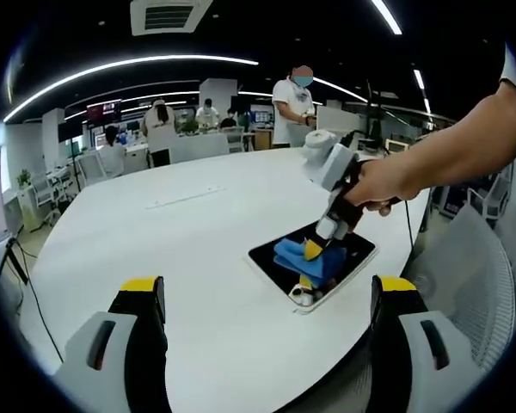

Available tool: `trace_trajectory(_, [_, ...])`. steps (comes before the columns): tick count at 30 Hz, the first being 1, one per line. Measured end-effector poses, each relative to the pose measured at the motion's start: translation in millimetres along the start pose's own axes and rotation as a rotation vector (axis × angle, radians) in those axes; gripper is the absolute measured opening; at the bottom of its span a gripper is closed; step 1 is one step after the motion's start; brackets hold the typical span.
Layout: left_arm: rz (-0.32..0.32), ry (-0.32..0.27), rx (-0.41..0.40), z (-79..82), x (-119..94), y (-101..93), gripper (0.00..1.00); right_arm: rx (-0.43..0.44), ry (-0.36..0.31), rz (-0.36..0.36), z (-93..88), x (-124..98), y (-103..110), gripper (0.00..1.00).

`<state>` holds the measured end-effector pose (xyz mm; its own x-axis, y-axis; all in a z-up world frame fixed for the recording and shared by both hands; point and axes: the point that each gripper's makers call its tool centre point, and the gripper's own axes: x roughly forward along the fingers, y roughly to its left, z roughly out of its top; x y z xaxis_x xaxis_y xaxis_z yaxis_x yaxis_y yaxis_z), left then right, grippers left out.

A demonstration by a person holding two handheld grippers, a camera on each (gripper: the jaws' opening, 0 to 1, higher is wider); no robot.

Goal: Wipe the mirror surface with the cleaning cloth until all visible marks leave the cleaned area.

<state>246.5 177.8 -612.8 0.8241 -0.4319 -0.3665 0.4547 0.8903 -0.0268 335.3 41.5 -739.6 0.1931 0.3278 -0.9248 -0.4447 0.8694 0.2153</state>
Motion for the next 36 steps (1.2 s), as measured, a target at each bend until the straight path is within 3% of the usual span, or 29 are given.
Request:
trace_trajectory(7, [-0.017, 0.003, -0.012, -3.7, 6, -8.9, 0.99, -0.004, 0.0, 0.012, -11.4, -2, 5, 0.0])
trace_trajectory(15, [-0.041, 0.006, -0.009, -7.3, 10, -20.8, 0.99, 0.048, 0.004, 0.049, -22.4, -5, 9, 0.0])
trace_trajectory(30, [-0.006, 0.0, -0.031, -9.7, 11, -13.8, 0.99, 0.051, 0.006, 0.061, -36.3, -6, 18, 0.0])
trace_trajectory(36, [-0.019, 0.017, -0.042, -21.4, 13, -15.3, 0.99, 0.045, 0.016, 0.067, -41.8, -9, 21, 0.0])
